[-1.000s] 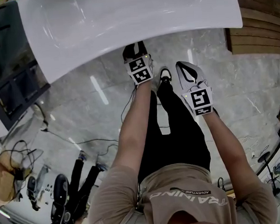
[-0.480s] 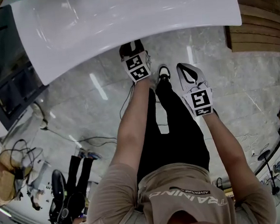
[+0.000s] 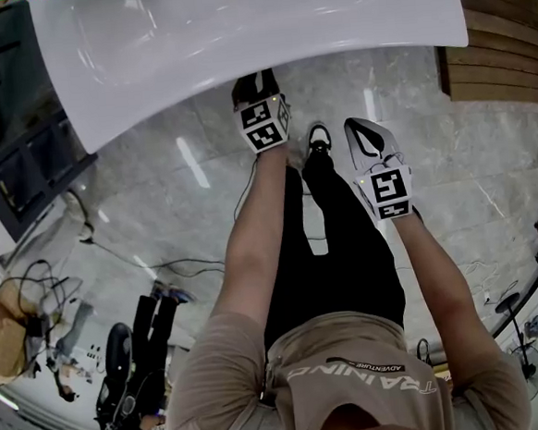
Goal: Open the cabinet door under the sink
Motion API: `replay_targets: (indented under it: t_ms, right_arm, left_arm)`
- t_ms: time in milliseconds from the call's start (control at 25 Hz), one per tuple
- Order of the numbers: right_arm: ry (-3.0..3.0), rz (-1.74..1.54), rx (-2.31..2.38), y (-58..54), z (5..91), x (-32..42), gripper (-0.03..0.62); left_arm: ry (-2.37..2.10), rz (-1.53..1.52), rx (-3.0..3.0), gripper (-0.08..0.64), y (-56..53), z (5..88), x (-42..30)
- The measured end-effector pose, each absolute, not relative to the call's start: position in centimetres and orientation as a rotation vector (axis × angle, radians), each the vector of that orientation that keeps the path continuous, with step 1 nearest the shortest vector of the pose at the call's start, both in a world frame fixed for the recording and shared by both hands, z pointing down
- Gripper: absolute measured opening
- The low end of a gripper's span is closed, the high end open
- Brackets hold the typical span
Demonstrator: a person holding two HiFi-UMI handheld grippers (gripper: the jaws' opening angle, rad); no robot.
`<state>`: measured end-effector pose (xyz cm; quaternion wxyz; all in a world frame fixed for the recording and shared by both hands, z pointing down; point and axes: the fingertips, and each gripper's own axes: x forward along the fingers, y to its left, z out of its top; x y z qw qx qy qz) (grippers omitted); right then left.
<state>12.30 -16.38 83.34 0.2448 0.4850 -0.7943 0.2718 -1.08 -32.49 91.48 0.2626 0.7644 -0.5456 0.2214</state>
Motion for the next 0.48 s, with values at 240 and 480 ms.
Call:
replay_targets:
  t_ms: [240,480]
  right_arm:
    - [-2.170,0.740,1.325,-16.3,83.2,11.5,0.002]
    - [-2.160,0.737,1.309,-16.1,83.2,10.3,0.002]
  left_arm:
    - [-1.452,0.642,2.105,0.100,-32.2,91.8,-1.5]
    - [-1.433,0.630,2.134,0.098,-32.0,91.6,-2.5]
